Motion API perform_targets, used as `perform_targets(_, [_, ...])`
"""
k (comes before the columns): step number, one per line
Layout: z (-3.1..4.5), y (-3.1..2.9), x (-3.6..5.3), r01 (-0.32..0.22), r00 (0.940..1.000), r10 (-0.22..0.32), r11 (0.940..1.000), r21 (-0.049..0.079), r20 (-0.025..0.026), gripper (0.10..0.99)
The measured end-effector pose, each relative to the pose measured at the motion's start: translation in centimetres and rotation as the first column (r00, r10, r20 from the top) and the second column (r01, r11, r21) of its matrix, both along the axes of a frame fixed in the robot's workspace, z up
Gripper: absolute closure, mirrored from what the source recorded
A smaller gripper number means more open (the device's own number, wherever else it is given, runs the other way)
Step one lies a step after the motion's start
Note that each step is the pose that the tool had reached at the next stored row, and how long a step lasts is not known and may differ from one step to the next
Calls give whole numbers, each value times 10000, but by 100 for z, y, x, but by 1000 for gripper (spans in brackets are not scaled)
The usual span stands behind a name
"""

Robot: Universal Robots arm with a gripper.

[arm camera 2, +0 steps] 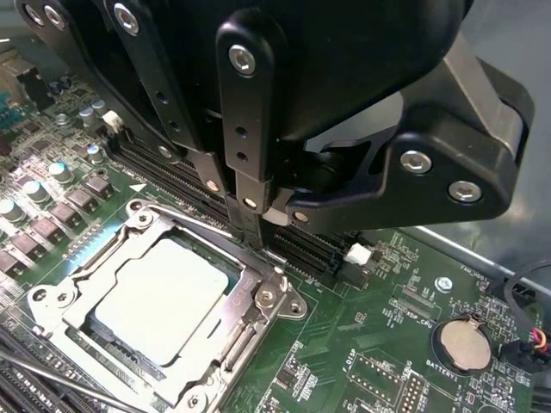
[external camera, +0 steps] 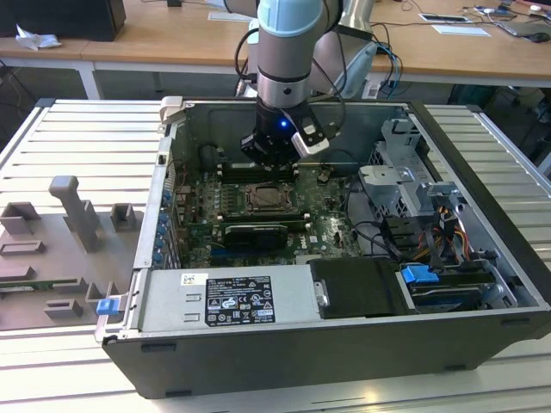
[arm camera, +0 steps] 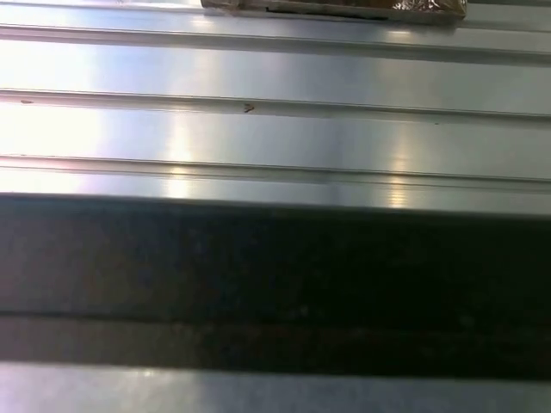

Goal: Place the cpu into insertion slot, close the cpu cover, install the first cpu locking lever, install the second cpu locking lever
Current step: 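Install the first cpu locking lever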

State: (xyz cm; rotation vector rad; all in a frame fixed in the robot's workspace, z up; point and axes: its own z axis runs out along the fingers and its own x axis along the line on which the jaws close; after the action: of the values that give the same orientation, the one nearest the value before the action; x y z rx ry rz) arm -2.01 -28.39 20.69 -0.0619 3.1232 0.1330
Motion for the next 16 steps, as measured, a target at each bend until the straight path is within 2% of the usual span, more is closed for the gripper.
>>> perform_targets(8, [-31,0,2,0,10000,0,10000,-74,-2,980])
perform_targets(16, [-6,0,4,0,10000,0,10000,-89,2,980])
